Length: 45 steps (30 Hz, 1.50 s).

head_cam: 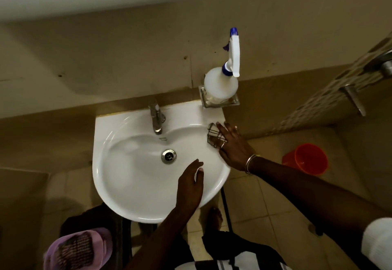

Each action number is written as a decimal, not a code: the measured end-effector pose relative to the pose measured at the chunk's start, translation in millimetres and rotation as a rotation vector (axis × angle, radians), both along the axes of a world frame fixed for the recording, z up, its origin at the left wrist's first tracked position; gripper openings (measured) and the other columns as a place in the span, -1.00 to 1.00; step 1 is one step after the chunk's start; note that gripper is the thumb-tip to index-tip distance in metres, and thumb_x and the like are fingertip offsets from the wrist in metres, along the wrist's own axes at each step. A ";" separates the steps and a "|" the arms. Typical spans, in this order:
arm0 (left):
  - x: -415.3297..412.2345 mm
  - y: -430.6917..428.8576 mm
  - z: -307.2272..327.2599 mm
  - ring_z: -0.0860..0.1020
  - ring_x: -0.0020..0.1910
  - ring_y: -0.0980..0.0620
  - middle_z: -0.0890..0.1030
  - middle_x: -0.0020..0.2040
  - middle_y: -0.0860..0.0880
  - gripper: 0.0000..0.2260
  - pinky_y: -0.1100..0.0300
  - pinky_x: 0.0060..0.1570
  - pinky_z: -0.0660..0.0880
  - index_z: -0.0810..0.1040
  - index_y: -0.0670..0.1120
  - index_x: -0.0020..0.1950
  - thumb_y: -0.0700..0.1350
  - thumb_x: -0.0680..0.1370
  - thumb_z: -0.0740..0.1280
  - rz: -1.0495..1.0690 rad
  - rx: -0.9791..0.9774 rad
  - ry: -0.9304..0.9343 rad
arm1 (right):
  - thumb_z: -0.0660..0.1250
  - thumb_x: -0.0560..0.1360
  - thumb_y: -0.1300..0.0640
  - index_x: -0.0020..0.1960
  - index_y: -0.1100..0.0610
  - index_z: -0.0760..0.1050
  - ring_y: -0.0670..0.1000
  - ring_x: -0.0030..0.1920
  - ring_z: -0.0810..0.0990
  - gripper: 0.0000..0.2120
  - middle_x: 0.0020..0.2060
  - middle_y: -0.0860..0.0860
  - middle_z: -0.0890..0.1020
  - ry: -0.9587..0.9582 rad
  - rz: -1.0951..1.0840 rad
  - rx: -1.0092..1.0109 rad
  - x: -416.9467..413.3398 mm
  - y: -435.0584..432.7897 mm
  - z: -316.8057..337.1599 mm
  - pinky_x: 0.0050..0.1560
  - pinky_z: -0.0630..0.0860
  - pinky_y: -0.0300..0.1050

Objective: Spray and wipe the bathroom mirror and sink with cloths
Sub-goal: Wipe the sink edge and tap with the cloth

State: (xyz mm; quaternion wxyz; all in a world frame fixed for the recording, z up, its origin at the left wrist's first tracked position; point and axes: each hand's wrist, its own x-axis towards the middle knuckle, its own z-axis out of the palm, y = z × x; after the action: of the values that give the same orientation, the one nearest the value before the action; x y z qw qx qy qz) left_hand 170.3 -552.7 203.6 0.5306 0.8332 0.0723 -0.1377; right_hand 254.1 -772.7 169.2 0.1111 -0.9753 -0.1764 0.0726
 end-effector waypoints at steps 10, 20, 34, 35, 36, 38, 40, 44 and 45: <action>-1.4 42.6 -2.5 0.51 0.35 0.21 0.59 0.33 0.15 -0.76 0.24 0.39 0.42 0.61 0.03 0.32 -0.07 0.69 0.26 0.162 0.007 -0.004 | 0.11 0.65 0.08 0.65 0.01 0.14 0.51 0.48 0.25 -0.43 0.52 0.36 0.32 -0.050 -0.412 -0.054 78.6 78.3 -2.9 0.46 0.07 0.60; -8.1 98.1 -4.8 0.46 0.21 0.51 0.61 0.23 0.23 -0.76 0.42 0.29 0.38 0.59 0.06 0.33 -0.08 0.69 0.25 0.247 0.065 -0.024 | 0.20 0.56 0.08 0.60 0.01 0.28 0.36 0.61 0.12 -0.40 0.62 0.29 0.13 -0.061 -0.204 0.048 94.9 176.5 -13.0 0.56 0.01 0.42; -2.6 122.8 -10.8 0.44 0.21 0.54 0.58 0.22 0.27 -0.76 0.34 0.33 0.36 0.61 0.03 0.33 -0.11 0.69 0.26 0.259 -0.002 -0.010 | 0.48 0.46 0.08 0.47 -0.04 0.48 0.17 0.48 0.45 -0.42 0.45 0.04 0.53 -0.328 0.655 -0.446 93.3 108.8 -6.9 0.54 0.13 0.22; -2.2 123.7 -12.5 0.44 0.21 0.54 0.58 0.21 0.28 -0.75 0.33 0.33 0.37 0.60 0.02 0.33 -0.11 0.69 0.26 0.263 -0.001 -0.011 | 0.54 0.41 0.08 0.42 -0.01 0.54 0.12 0.44 0.50 -0.42 0.39 0.00 0.58 -0.328 0.700 -0.458 96.8 107.7 -5.4 0.55 0.13 0.17; -0.9 124.4 -13.1 0.44 0.21 0.54 0.58 0.21 0.28 -0.75 0.33 0.33 0.36 0.60 0.02 0.33 -0.11 0.69 0.26 0.268 -0.006 -0.010 | 0.54 0.41 0.12 0.43 0.00 0.53 0.10 0.45 0.48 -0.40 0.39 -0.01 0.58 -0.309 0.735 -0.430 100.0 107.1 -5.0 0.60 0.08 0.14; 0.0 124.6 -14.1 0.44 0.21 0.53 0.58 0.21 0.28 -0.76 0.34 0.32 0.36 0.61 0.02 0.33 -0.11 0.69 0.27 0.281 -0.024 -0.003 | 0.46 0.46 0.19 0.51 -0.03 0.44 0.11 0.48 0.42 -0.37 0.45 -0.04 0.52 -0.240 0.736 -0.382 101.5 108.6 -8.2 0.63 0.02 0.10; 0.0 123.9 -13.1 0.47 0.21 0.48 0.58 0.22 0.26 -0.76 0.35 0.32 0.36 0.61 0.02 0.33 -0.11 0.69 0.27 0.279 -0.028 0.014 | 0.35 0.56 0.19 0.57 -0.10 0.33 0.15 0.49 0.40 -0.38 0.51 -0.09 0.44 -0.137 0.689 -0.392 97.7 113.3 -11.3 0.62 0.05 0.11; 2.7 120.9 -13.0 0.52 0.25 0.20 0.60 0.23 0.15 -0.76 0.26 0.34 0.40 0.62 -0.03 0.31 -0.13 0.69 0.27 0.244 -0.011 0.035 | 0.03 0.65 0.13 0.61 -0.12 0.25 0.09 0.57 0.31 -0.47 0.57 -0.09 0.35 0.042 0.634 -0.346 97.2 112.5 -12.0 0.61 -0.12 0.02; 4.0 120.2 -12.9 0.53 0.25 0.17 0.61 0.23 0.12 -0.77 0.22 0.35 0.42 0.62 -0.04 0.31 -0.13 0.69 0.27 0.236 -0.008 0.043 | 0.00 0.66 0.10 0.62 -0.12 0.20 0.07 0.60 0.25 -0.47 0.59 -0.10 0.30 0.072 0.629 -0.356 97.9 110.3 -12.2 0.64 -0.14 0.02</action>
State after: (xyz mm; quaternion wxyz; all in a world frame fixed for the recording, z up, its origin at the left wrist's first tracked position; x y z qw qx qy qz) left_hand 174.3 -432.5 190.6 0.5447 0.8137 0.1806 -0.0924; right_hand 352.0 -662.4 157.1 -0.0820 -0.8741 -0.4485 0.1674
